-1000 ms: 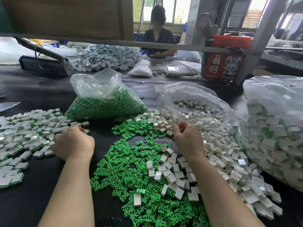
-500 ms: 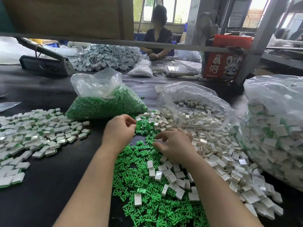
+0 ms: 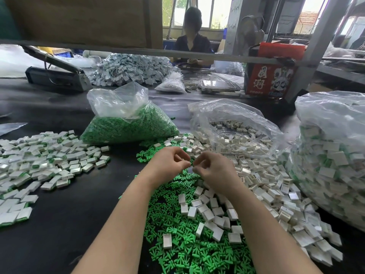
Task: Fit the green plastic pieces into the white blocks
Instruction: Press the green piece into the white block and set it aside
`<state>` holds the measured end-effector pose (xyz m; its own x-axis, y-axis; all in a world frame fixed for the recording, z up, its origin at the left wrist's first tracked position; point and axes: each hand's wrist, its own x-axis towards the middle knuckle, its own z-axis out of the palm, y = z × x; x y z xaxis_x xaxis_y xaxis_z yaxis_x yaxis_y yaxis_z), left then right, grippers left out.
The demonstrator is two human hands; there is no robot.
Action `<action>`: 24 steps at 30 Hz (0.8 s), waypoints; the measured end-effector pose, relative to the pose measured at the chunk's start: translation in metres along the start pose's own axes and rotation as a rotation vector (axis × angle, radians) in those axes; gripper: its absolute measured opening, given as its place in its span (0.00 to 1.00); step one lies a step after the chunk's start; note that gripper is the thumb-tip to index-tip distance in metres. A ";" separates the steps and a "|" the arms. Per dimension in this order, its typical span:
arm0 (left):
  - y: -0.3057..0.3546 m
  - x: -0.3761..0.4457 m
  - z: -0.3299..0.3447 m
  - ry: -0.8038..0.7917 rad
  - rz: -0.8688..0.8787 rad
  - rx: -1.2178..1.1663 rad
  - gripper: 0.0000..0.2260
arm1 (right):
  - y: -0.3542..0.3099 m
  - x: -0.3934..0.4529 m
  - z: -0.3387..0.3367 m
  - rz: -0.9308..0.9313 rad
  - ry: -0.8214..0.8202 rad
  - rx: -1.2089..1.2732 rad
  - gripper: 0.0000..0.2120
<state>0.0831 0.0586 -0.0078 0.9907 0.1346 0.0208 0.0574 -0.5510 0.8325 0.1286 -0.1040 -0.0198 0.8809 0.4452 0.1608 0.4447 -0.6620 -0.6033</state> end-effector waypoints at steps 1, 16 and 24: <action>0.001 0.000 0.002 -0.021 -0.012 -0.085 0.02 | -0.001 0.000 0.001 -0.029 0.071 0.085 0.07; -0.002 0.000 -0.004 0.107 -0.073 -0.833 0.16 | 0.003 0.001 0.003 -0.060 0.008 0.138 0.09; 0.003 -0.002 -0.007 0.010 -0.010 -0.970 0.13 | 0.004 0.001 0.005 -0.018 -0.148 -0.051 0.04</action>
<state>0.0800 0.0620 -0.0014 0.9893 0.1451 0.0118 -0.0650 0.3683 0.9274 0.1303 -0.1037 -0.0259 0.8408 0.5387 0.0526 0.4715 -0.6812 -0.5601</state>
